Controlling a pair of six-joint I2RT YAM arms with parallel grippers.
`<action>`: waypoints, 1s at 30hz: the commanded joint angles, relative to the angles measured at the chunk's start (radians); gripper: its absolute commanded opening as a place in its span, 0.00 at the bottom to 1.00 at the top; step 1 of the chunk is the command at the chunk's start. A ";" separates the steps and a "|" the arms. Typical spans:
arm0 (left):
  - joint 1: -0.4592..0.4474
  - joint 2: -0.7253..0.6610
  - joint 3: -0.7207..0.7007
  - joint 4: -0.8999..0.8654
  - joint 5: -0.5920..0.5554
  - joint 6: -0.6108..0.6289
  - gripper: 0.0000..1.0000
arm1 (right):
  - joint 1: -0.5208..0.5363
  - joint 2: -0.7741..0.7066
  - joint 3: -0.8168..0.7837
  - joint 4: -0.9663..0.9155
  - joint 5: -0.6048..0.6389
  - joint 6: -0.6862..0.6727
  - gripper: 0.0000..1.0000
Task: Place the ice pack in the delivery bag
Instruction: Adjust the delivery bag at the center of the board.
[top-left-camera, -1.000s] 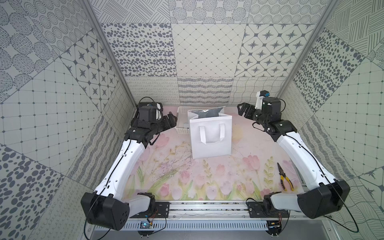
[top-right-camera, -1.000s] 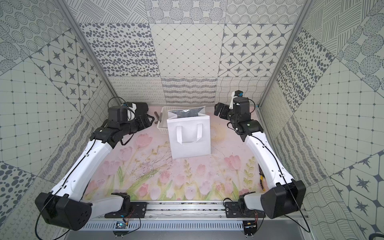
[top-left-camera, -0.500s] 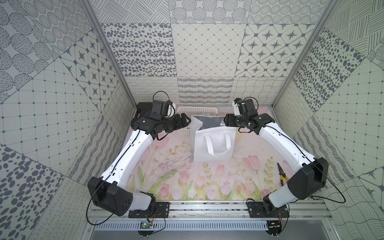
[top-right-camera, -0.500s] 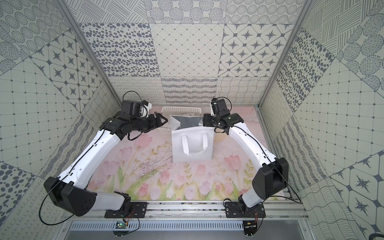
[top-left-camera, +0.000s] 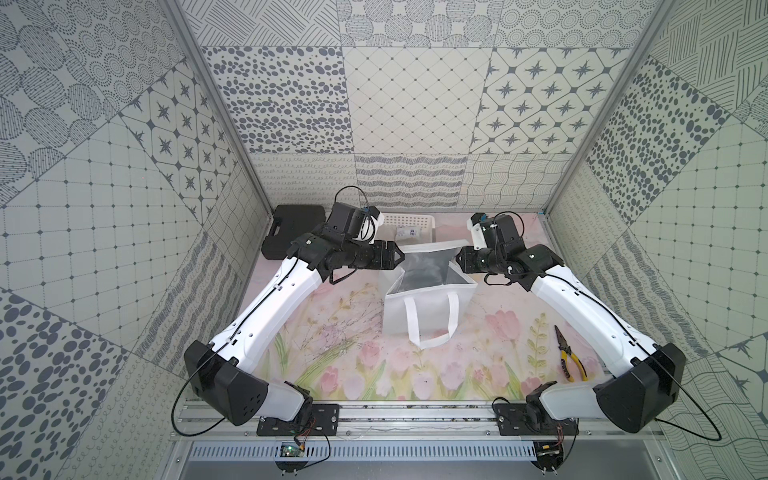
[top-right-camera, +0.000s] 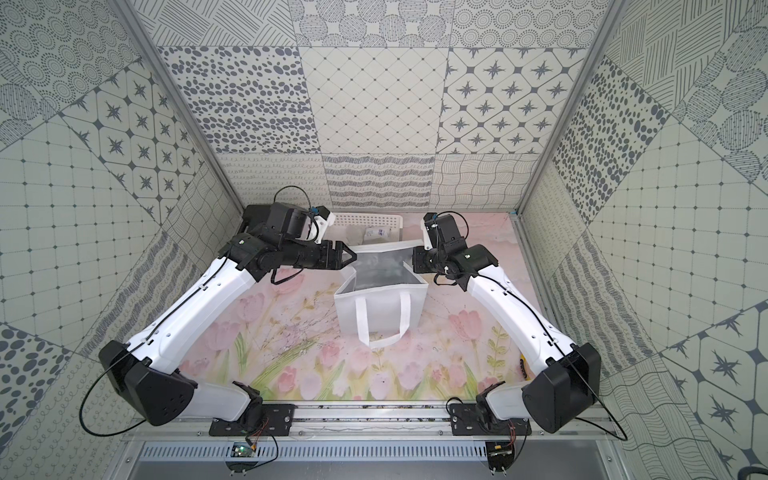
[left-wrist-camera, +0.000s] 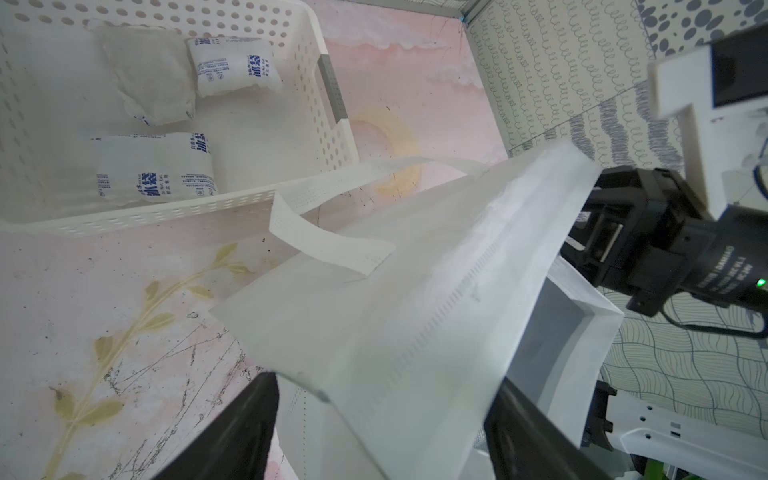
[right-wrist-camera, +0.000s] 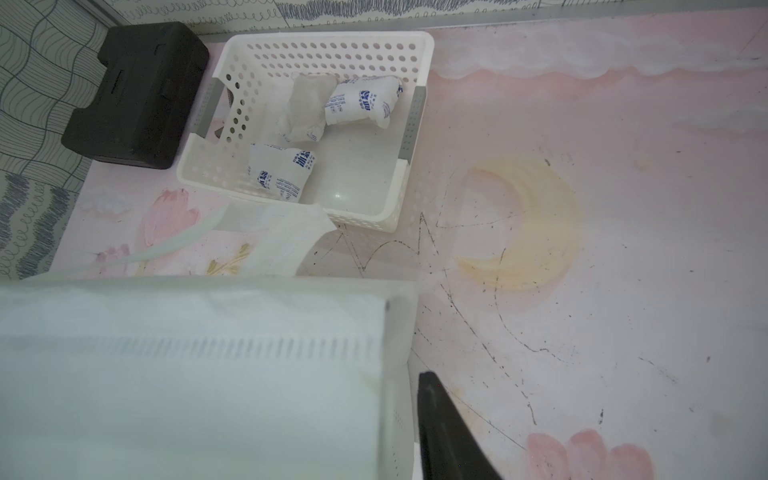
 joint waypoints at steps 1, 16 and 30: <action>-0.035 -0.019 0.015 -0.061 -0.048 0.174 0.77 | 0.006 -0.007 0.039 -0.013 0.020 -0.034 0.23; -0.046 0.051 0.087 -0.107 -0.113 0.247 0.60 | 0.052 -0.093 0.124 -0.114 0.016 0.004 0.63; -0.048 0.039 0.094 -0.126 -0.127 0.276 0.63 | 0.105 0.006 0.106 -0.115 0.061 -0.041 0.40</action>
